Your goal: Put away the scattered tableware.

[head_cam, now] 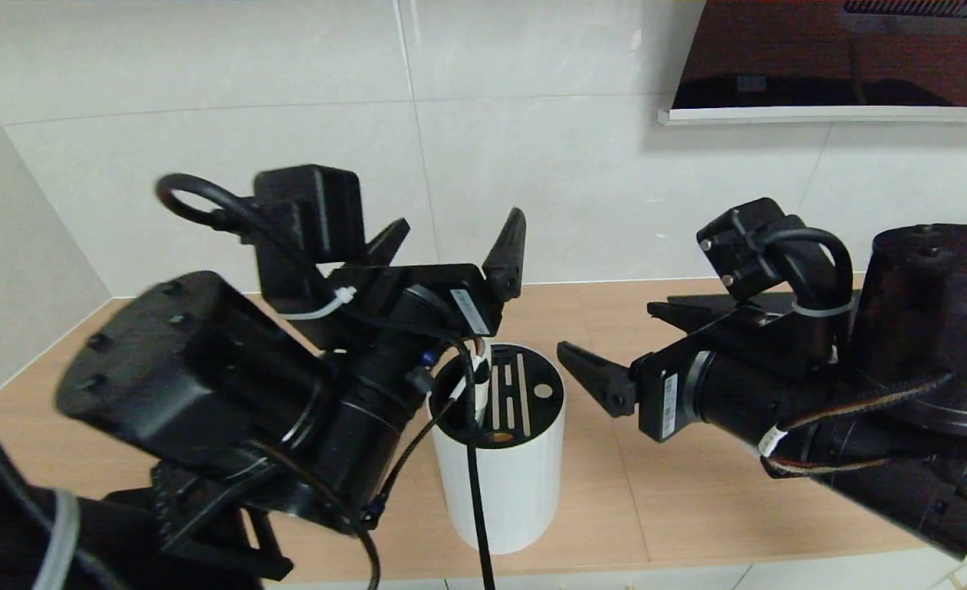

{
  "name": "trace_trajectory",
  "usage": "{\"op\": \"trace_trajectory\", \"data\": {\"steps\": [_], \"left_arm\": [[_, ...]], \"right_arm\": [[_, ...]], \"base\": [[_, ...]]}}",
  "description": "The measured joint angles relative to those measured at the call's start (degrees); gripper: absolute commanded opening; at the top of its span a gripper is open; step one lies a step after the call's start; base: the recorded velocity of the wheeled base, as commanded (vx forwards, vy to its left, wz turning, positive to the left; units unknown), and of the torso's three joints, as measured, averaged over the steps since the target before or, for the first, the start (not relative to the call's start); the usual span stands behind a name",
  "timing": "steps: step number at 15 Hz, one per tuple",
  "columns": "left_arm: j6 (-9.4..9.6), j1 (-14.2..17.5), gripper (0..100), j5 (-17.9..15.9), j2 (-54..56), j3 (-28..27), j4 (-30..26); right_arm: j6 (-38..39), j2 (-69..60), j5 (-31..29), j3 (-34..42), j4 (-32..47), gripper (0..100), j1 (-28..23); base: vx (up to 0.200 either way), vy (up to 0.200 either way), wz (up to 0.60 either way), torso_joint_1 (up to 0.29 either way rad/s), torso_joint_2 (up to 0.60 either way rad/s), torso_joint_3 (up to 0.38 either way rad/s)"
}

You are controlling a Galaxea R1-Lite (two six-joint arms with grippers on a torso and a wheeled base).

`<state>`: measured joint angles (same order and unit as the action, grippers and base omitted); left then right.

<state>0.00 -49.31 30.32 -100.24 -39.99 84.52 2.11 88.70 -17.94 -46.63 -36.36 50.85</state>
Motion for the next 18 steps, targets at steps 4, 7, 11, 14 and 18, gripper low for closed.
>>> {"op": "trace_trajectory", "data": {"steps": [4,7,11,14,18], "left_arm": [[-0.40,0.78,100,-5.00,14.21,2.10,-5.63],[-2.13,4.44,100,-8.89,28.05,6.31,-16.04],[-4.75,11.53,100,-15.48,49.58,12.84,-42.02],[-8.56,19.74,100,-17.90,65.84,14.97,-66.24],[-10.95,30.35,100,-19.37,79.80,16.15,-76.91]], "right_arm": [[0.24,-4.16,0.79,0.68,-2.08,100,-10.00],[0.16,-12.71,1.04,5.16,-1.76,100,-15.76],[0.02,-30.38,1.22,12.42,3.44,100,-21.42],[0.00,-46.07,2.10,15.13,17.92,100,-28.33],[-0.04,-65.09,4.16,16.09,36.07,100,-37.60]], "base": [[0.000,0.000,0.00,0.000,0.00,0.000],[0.000,0.000,0.00,0.000,0.00,0.000],[0.000,0.000,0.00,0.000,0.00,0.000],[0.000,0.000,0.00,0.000,0.00,0.000],[0.000,0.000,0.00,0.000,0.00,0.000]]}}
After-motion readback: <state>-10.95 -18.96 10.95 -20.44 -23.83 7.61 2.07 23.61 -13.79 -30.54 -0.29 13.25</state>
